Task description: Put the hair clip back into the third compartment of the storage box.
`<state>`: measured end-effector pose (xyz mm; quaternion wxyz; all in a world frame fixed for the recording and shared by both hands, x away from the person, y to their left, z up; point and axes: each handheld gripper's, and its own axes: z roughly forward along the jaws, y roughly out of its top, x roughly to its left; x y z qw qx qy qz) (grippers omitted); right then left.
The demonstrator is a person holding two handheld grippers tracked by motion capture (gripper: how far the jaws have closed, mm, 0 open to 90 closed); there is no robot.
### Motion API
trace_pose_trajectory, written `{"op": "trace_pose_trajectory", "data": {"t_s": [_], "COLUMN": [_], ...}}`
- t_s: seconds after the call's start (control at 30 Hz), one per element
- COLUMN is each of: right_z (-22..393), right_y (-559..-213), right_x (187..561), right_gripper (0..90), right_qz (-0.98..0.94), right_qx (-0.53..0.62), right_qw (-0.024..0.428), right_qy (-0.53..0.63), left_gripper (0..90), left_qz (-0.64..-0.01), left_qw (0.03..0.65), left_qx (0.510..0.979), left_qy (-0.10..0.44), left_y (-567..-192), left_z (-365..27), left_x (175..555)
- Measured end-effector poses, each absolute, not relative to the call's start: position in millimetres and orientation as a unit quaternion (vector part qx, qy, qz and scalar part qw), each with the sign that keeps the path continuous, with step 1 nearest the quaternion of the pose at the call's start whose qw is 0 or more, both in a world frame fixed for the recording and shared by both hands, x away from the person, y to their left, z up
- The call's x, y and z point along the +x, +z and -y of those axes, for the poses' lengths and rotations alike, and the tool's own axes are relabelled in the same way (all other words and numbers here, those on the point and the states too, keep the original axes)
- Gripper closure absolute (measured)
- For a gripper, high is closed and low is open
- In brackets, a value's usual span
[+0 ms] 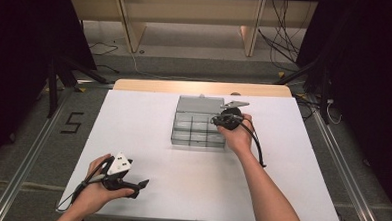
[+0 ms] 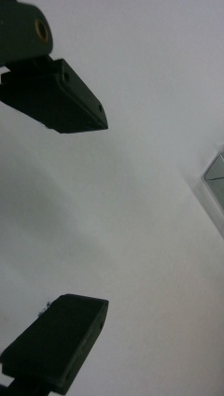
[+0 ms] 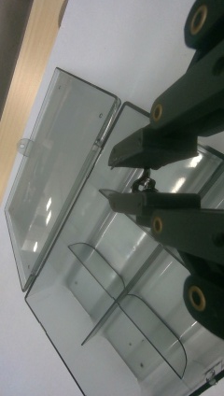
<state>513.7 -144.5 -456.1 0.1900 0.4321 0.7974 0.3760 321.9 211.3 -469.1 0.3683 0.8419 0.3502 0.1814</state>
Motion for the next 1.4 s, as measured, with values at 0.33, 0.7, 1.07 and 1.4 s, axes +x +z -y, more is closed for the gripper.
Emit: {"op": "trace_pose_trajectory", "data": {"t_s": [0.33, 0.7, 1.07, 1.4], "right_z": [143, 140, 141, 141], "right_y": [-461, -466, -469, -470], "right_x": [517, 519, 520, 520], "right_gripper": [76.9, 76.7, 76.6, 76.2], "right_qz": [-0.799, -0.802, -0.804, -0.805], "right_qx": [0.437, 0.442, 0.444, 0.446], "right_qw": [0.188, 0.18, 0.178, 0.174], "right_qy": [0.368, 0.36, 0.354, 0.351], "left_gripper": [11.3, 11.3, 11.4, 11.3], "left_qz": [-0.35, -0.35, -0.35, -0.349], "left_qw": [0.368, 0.368, 0.368, 0.368], "left_qx": [0.842, 0.842, 0.842, 0.843], "left_qy": [0.181, 0.18, 0.18, 0.18], "left_y": [-469, -469, -469, -470], "left_z": [-211, -211, -211, -211], "left_x": [322, 322, 322, 322]}}
